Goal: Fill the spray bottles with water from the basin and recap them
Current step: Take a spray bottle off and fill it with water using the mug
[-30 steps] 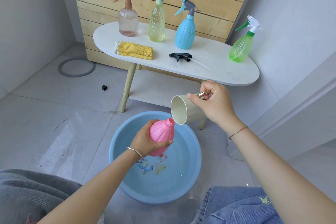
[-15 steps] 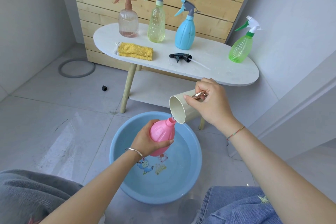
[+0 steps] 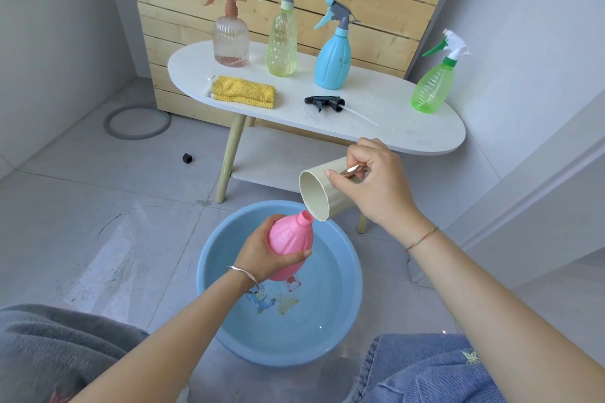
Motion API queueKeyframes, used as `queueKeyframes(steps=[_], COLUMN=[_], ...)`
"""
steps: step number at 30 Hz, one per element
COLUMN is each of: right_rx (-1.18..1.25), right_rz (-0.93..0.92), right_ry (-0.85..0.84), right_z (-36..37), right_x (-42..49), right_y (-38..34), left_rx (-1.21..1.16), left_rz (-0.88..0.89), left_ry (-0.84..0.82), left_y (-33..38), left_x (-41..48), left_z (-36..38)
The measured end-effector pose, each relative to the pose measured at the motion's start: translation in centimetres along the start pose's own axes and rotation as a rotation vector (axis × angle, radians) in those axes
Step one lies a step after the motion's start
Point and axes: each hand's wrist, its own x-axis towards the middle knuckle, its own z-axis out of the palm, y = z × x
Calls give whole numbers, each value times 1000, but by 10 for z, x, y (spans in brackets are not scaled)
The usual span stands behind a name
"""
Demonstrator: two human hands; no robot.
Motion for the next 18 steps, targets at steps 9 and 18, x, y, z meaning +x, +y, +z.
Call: queueKeyframes(steps=[9,18], right_rx=[-1,464], right_rz=[17,760], right_ry=[-39,209], right_z=[4,24], right_x=[0,-12], right_y=[-1,54], left_rx=[-15,-115], left_rz=[-15,-68], left_ry=[12,88], left_y=[-6,-18], left_x=[3,6], left_z=[0,-10])
